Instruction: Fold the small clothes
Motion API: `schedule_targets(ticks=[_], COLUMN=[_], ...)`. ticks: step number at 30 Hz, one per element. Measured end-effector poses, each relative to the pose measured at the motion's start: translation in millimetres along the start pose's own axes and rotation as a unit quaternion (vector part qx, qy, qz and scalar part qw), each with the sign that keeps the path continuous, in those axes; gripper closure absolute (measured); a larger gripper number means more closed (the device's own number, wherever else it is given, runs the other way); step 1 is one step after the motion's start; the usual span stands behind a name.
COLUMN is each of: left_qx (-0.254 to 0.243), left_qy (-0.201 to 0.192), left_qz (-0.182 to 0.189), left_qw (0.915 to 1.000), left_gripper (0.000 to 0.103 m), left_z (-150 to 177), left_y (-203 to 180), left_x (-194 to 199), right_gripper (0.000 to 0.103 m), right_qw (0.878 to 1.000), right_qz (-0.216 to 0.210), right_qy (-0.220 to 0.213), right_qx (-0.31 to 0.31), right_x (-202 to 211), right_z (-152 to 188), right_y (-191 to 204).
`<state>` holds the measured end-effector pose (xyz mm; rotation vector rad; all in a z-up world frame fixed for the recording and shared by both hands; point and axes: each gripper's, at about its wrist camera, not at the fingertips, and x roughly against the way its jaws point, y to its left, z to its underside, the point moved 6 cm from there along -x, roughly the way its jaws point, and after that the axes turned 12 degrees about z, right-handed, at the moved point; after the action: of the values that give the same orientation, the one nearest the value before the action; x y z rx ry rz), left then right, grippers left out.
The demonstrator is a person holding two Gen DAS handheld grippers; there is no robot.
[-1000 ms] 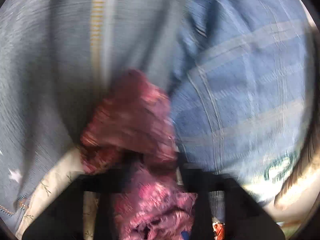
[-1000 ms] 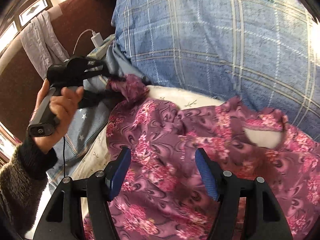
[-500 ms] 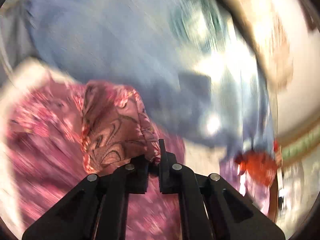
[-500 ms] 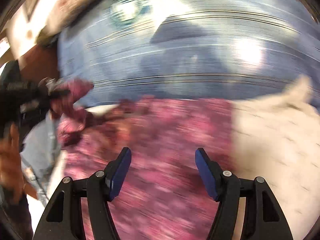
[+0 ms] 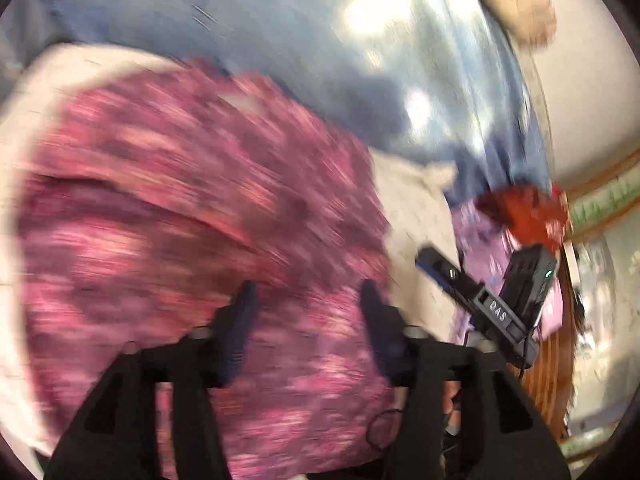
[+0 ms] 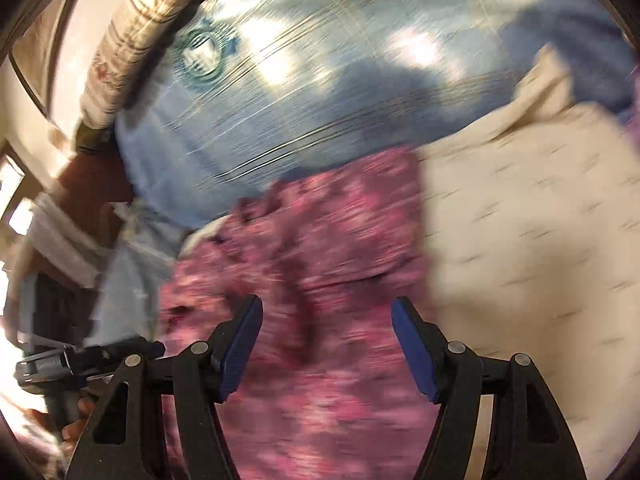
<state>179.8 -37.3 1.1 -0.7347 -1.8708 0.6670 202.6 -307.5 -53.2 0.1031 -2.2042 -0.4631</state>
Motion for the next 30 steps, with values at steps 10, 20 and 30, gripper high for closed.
schedule_targets(ticks=[10, 20, 30], left_qx=[0.143, 0.151, 0.122], left_qy=[-0.035, -0.058, -0.018], left_qz=[-0.021, -0.045, -0.046], left_qw=[0.9889, 0.9857, 0.9913], left_gripper=[0.028, 0.088, 0.088], left_z=[-44, -78, -16], left_y=[115, 131, 133], left_x=[16, 11, 13], right_gripper=[0.031, 0.092, 0.069], right_qw=[0.996, 0.992, 0.995], right_qz=[0.026, 0.038, 0.100], right_qy=[0.085, -0.060, 0.013], right_qx=[0.008, 0.106, -0.012], right_x=[-68, -27, -1], right_z=[20, -54, -9], right_y=[61, 92, -28])
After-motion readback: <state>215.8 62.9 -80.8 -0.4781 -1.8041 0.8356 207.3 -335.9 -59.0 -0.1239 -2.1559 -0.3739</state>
